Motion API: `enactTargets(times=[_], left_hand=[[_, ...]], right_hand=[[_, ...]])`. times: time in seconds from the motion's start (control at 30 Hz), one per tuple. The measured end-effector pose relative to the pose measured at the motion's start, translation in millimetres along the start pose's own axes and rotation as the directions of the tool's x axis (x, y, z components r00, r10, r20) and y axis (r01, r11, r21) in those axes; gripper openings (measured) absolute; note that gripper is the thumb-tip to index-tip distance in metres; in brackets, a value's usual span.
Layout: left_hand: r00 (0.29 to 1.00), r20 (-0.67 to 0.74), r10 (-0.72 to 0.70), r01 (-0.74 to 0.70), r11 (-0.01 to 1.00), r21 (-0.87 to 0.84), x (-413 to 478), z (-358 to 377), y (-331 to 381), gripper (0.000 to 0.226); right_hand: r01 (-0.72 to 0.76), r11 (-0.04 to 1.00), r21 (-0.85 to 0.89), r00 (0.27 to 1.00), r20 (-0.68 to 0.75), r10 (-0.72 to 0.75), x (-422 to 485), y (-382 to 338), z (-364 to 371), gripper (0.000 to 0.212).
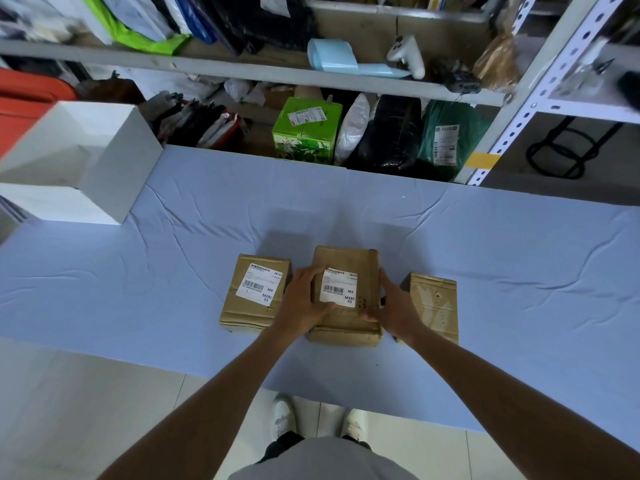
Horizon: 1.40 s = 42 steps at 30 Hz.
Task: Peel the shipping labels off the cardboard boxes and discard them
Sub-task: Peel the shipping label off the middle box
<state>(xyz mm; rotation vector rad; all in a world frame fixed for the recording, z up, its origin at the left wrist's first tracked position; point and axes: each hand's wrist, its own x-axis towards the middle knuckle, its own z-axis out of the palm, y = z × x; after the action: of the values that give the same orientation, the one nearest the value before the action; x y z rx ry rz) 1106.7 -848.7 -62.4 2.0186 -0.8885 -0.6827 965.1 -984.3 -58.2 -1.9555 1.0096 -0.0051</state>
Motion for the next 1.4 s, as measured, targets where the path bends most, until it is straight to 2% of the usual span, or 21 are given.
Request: enactTargets(times=[0.23,0.57,1.03,1.4], left_hand=[[1.000,-0.014,0.000,0.001,1.000,0.027,2,0,0,0.063],[0.979,-0.196,-0.050,0.079,0.986,0.145,16,4,13,0.020],[0.953,-0.282,-0.110,0.176,0.959,0.223,19,8,26,0.005],[0.966,-0.237,-0.101,0.163,0.952,0.259,21,7,26,0.009]], right_hand=[[0.008,0.999,0.033,1.000,-0.005,-0.008,-1,-1,-1,0.108],[-0.010,1.000,-0.010,1.000,-0.026,0.010,2,2,1,0.112],[0.000,0.999,-0.041,0.999,-0.040,-0.002,-1,2,-2,0.111],[0.011,1.000,-0.023,0.999,-0.045,-0.012,-1,4,1,0.115]])
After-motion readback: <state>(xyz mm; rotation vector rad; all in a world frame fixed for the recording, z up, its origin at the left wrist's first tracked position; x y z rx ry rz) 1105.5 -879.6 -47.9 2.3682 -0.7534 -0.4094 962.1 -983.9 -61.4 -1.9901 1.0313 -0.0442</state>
